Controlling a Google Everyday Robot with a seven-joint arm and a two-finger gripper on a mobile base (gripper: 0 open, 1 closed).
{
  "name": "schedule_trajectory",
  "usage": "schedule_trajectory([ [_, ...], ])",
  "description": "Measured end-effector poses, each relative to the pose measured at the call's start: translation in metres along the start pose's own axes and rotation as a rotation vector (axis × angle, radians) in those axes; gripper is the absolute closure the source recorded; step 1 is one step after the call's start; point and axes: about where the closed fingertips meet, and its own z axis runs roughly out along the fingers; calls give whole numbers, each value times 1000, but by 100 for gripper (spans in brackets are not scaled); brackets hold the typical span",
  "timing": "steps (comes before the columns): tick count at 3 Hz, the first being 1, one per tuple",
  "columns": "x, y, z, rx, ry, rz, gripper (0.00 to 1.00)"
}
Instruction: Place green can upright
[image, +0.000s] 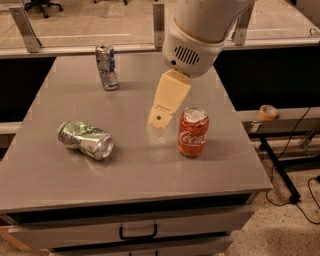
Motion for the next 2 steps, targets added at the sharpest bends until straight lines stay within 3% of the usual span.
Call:
schedule_trajectory([
  [1,-2,-4,1,16,26,77,0],
  [2,-17,-18,21,43,102,199,0],
])
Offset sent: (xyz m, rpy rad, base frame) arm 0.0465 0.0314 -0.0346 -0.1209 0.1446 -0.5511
